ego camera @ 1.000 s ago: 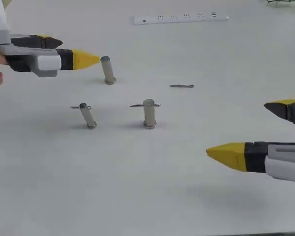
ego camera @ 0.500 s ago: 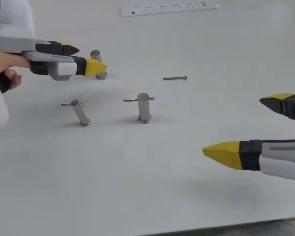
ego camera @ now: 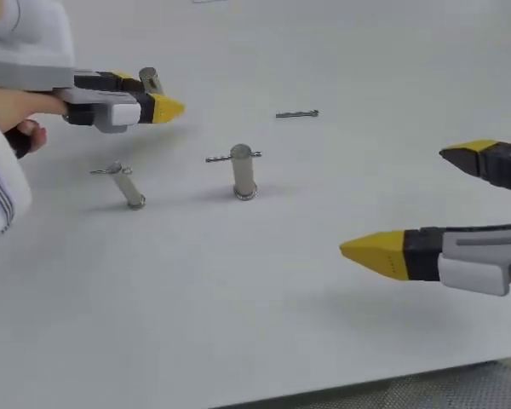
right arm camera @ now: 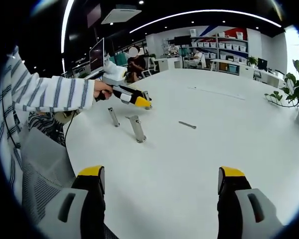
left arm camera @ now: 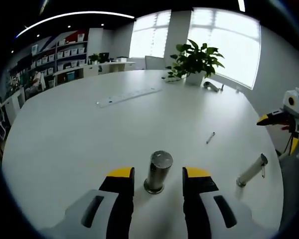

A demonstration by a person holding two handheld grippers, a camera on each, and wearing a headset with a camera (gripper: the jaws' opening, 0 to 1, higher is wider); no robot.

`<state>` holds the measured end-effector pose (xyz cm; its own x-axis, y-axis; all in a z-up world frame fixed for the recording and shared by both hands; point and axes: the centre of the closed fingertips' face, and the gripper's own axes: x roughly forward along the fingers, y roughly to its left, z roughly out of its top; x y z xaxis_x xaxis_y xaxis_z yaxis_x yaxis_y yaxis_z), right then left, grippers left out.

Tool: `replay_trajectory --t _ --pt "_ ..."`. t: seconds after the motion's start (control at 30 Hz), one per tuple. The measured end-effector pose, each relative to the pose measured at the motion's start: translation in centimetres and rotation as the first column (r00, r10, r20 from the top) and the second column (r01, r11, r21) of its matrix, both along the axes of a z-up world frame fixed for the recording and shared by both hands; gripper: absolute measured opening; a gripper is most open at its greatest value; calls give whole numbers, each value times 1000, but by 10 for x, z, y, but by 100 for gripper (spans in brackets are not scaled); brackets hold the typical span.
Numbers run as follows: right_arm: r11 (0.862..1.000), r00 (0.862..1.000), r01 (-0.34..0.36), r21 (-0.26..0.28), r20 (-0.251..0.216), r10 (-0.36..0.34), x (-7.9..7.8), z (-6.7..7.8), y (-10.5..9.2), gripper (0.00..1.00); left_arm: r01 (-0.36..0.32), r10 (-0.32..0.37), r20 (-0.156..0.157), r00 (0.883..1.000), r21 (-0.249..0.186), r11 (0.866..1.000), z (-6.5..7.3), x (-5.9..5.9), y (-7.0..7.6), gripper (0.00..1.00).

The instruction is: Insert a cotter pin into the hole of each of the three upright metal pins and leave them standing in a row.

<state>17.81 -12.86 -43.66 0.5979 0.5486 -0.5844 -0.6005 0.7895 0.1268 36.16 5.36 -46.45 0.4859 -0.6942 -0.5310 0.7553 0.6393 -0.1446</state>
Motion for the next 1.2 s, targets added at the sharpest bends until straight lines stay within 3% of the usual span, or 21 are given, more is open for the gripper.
replay_trajectory --t 0.07,0.13,0.2,0.33,0.43,0.5,0.53,0.7,0.8,1.0,1.13,1.2 --pt "1000 1000 -1 2 -2 1 1 0 0 93 -2 2 -4 1000 -15 1000 0 1 -2 30" --pt "1000 1000 -3 2 -4 3 2 -1 0 93 7 -8 -7 1000 -31 999 1 0 -6 18" --pt "1000 1000 -2 2 -4 2 3 -2 -1 92 0 0 0 1000 -20 1000 0 1 -5 13" --pt "1000 1000 1 10 -4 -1 3 -1 -1 92 1 -1 -14 1000 -39 999 0 0 -5 13" --pt "1000 1000 -1 7 -5 1 2 -3 -1 91 23 -24 37 999 3 1000 1 -1 -8 12" --pt "1000 1000 2 10 -6 -2 2 -3 -2 91 23 -26 67 997 41 999 2 6 -4 10" --pt "1000 1000 4 11 -7 -4 2 -3 -2 91 4 -5 38 999 33 999 1 6 -3 10" --pt "1000 1000 7 13 1 -7 1 -2 -3 90 -62 61 31 998 35 997 0 15 10 10" --pt "1000 1000 9 16 9 -9 2 1 -5 90 -106 106 26 994 -11 994 15 18 17 10" --pt "999 999 37 29 23 -38 2 5 -12 89 -146 148 80 986 -29 989 50 21 38 10" --pt "998 998 57 35 30 -58 1 8 -17 89 -146 149 114 982 -27 989 72 12 49 10" --pt "997 997 66 41 35 -68 1 10 -18 89 -147 149 125 981 -28 989 75 14 57 10"
